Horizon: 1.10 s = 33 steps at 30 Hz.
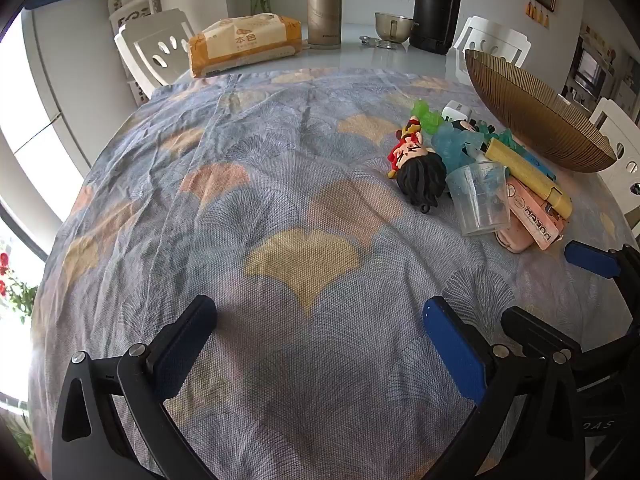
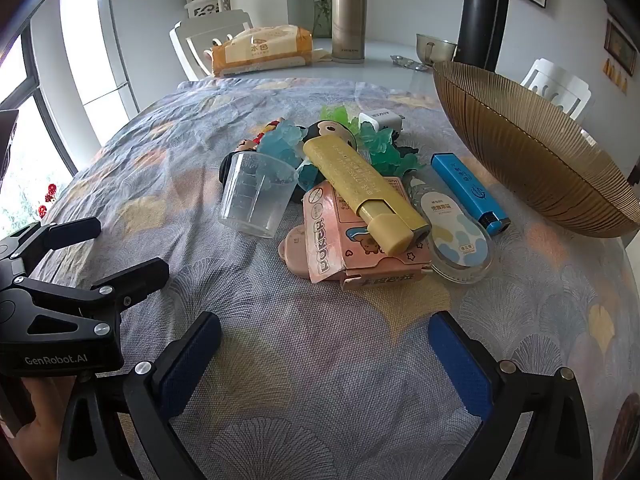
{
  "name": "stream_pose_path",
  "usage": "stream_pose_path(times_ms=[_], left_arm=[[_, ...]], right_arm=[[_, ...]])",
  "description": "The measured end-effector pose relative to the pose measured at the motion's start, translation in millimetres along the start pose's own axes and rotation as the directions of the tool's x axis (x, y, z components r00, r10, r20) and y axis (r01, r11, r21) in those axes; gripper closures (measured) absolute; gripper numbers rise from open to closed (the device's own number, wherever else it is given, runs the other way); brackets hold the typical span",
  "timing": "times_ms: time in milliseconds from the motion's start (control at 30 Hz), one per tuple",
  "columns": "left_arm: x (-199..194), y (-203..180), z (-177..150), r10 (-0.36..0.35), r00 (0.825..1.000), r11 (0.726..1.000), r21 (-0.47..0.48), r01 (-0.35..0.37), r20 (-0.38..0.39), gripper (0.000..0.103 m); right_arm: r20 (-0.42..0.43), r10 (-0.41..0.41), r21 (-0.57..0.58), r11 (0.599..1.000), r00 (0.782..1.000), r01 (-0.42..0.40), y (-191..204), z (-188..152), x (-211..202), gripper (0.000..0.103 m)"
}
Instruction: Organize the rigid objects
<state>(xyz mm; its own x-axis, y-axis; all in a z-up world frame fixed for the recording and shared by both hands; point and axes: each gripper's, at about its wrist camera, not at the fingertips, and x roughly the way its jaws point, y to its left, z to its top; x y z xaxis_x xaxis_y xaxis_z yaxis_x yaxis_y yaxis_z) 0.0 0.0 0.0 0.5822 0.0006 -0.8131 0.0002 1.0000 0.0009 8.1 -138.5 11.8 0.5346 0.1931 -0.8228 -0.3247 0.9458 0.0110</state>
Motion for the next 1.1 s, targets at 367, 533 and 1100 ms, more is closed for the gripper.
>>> stream_pose_path(times_ms=[367, 533, 1100], left_arm=[[0.0, 0.0, 0.0, 0.0, 1.0, 1.0, 0.0, 0.0, 0.0, 0.0], [0.0, 0.0, 0.0, 0.0, 1.0, 1.0, 0.0, 0.0, 0.0, 0.0], [0.0, 0.0, 0.0, 0.0, 1.0, 1.0, 0.0, 0.0, 0.0, 0.0]], right_arm=[[0.0, -0.001, 0.0, 1.0, 1.0, 0.001, -1.4, -2.2, 0.4, 0.0], [0.0, 0.0, -0.001, 1.0, 1.0, 0.0, -1.5, -2.1, 0.3, 0.0], [0.001, -0.001, -0.001, 1.0, 1.0, 0.001, -0.3, -0.9, 0.3, 0.0]])
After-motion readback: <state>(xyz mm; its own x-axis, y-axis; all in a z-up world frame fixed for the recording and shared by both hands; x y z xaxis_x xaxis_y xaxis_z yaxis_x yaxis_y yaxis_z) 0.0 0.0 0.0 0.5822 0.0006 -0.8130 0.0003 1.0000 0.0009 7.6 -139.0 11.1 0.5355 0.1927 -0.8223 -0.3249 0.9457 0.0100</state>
